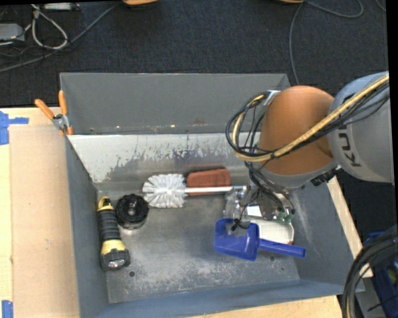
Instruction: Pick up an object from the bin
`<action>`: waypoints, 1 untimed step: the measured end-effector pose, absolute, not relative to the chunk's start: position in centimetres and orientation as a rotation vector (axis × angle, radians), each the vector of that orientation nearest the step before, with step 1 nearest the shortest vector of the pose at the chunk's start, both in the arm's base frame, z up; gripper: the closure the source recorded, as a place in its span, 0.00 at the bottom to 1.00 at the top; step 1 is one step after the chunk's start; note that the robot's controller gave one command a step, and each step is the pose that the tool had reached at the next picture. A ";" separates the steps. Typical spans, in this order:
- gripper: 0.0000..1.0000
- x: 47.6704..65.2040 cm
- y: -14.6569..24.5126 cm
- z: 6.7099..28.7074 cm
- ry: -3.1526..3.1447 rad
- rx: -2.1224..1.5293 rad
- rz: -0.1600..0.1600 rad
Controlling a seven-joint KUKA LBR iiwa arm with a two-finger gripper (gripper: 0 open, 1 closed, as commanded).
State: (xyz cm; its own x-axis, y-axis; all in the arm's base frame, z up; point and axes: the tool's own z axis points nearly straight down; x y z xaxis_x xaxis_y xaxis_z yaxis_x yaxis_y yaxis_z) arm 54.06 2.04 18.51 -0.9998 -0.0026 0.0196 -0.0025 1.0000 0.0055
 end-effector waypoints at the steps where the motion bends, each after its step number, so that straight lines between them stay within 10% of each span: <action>1: 1.00 54.1 2.3 18.6 -3.130 -0.003 -0.011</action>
Offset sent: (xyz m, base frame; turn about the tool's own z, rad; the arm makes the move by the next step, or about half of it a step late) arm -0.0015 0.0136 0.0102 -0.0261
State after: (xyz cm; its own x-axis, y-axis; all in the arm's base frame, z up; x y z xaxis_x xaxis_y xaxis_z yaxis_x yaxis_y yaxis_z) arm 54.10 2.32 18.60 -0.9999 0.0016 0.0120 0.0017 1.0000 0.0072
